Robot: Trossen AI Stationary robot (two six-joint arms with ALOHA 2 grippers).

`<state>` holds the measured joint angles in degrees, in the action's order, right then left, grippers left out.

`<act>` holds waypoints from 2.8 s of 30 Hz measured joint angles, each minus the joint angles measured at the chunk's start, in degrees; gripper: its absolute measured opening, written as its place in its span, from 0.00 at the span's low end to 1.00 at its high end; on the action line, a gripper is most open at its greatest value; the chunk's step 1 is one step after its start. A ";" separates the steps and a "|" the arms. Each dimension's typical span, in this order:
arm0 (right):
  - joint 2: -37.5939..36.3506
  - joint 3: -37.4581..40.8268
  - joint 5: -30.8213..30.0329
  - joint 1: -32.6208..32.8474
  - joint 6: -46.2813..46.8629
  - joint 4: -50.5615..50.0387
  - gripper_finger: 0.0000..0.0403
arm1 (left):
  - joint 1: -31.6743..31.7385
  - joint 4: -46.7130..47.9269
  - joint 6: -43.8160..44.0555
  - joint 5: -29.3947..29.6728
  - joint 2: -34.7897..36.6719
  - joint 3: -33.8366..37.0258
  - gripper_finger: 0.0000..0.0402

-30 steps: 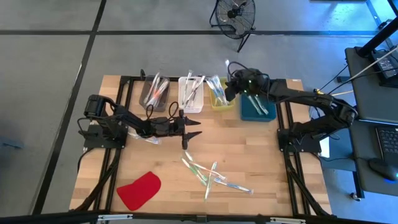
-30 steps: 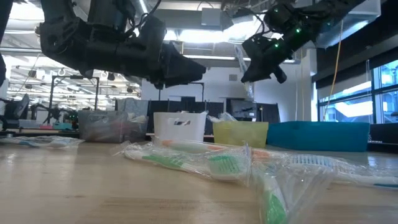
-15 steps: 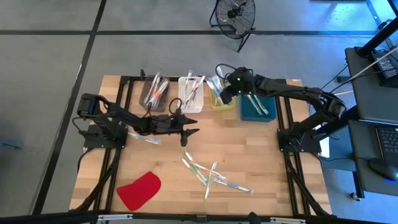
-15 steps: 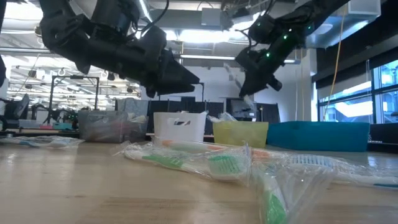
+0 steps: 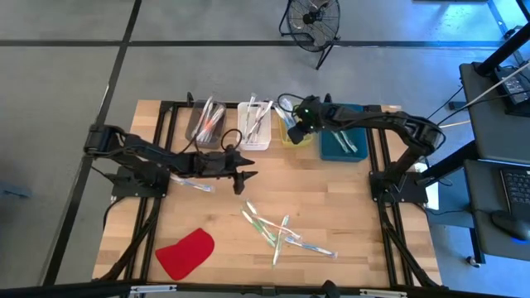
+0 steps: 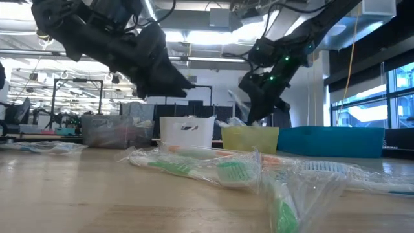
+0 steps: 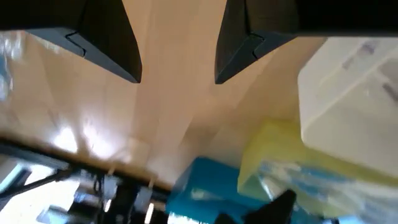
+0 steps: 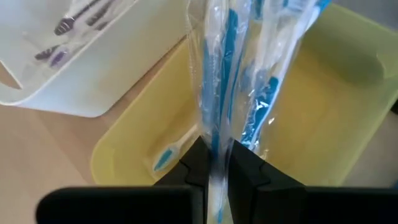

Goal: Pick & Place Toothbrushes
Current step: Put the blue toothbrush into the yellow bin

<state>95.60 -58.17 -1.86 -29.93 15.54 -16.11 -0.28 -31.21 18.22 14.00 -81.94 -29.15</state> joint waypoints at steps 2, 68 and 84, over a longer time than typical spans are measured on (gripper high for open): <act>0.65 0.00 -0.03 0.00 0.58 0.05 0.08 | -0.48 2.77 0.12 -0.04 0.71 0.00 0.49; 5.77 -0.01 4.16 -3.79 7.16 4.07 0.39 | -2.64 10.37 -0.98 1.14 0.88 0.00 0.49; -2.31 0.00 7.25 -4.16 5.08 0.40 0.48 | -2.76 12.15 -0.86 1.14 0.88 0.00 0.49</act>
<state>93.29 -58.17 5.39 -34.09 20.62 -15.72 -3.04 -19.06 17.37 15.14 -81.06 -29.15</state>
